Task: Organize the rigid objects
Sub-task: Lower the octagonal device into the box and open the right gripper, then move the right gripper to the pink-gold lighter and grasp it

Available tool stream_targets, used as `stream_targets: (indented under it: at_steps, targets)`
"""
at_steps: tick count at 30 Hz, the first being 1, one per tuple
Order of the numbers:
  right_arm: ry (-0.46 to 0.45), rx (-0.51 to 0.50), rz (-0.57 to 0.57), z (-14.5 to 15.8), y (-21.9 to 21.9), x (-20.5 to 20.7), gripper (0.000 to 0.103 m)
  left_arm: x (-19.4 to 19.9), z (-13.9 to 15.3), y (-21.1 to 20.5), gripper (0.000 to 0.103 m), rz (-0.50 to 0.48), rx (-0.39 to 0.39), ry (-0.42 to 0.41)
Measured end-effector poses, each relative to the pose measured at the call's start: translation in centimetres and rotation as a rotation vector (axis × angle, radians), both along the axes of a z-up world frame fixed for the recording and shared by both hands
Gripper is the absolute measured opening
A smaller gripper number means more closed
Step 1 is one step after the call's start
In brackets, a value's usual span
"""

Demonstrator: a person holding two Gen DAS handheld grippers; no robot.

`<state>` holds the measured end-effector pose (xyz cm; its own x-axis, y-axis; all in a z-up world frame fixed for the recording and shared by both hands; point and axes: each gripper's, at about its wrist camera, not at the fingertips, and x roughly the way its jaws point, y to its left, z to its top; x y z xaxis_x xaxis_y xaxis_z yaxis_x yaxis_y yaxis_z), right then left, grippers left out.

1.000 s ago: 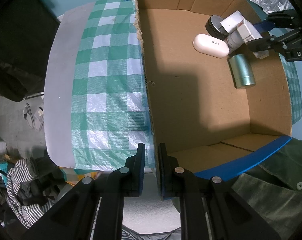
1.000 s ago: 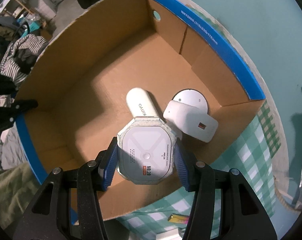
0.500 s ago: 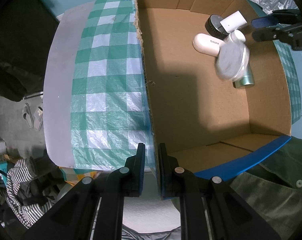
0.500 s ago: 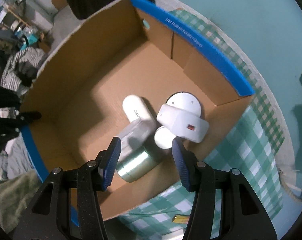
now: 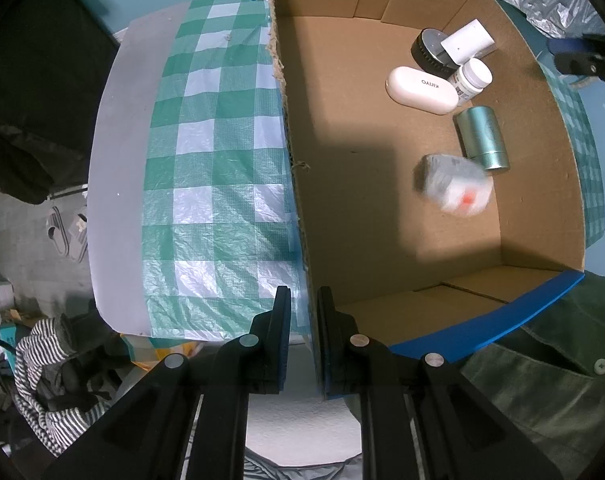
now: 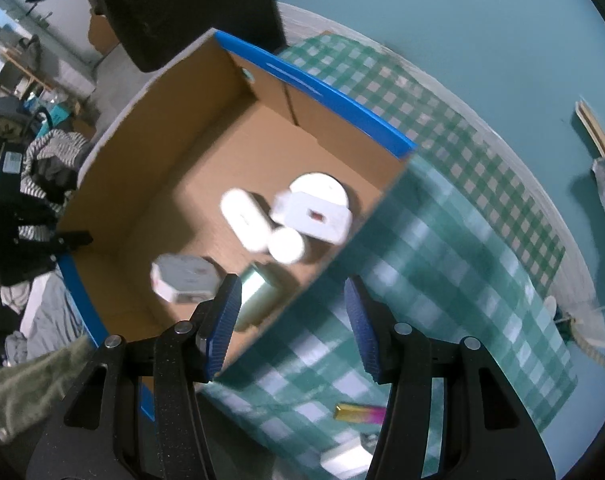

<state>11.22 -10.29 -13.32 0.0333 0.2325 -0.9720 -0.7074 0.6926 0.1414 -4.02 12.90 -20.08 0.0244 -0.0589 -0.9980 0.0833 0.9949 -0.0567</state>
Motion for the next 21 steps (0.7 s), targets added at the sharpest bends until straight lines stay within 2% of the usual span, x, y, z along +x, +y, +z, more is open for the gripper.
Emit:
stream_targets:
  at_steps: [9,21]
  targets:
    - [0.048,-0.069,-0.132,-1.9,-7.4,-0.2,0.056,0.2,0.1,-0.2,0.013,-0.014,0.010,0.006]
    - [0.218,-0.146,-0.304,-8.6,-14.7,-2.4,0.056,0.2,0.3,-0.7,0.013,-0.028,0.017,0.011]
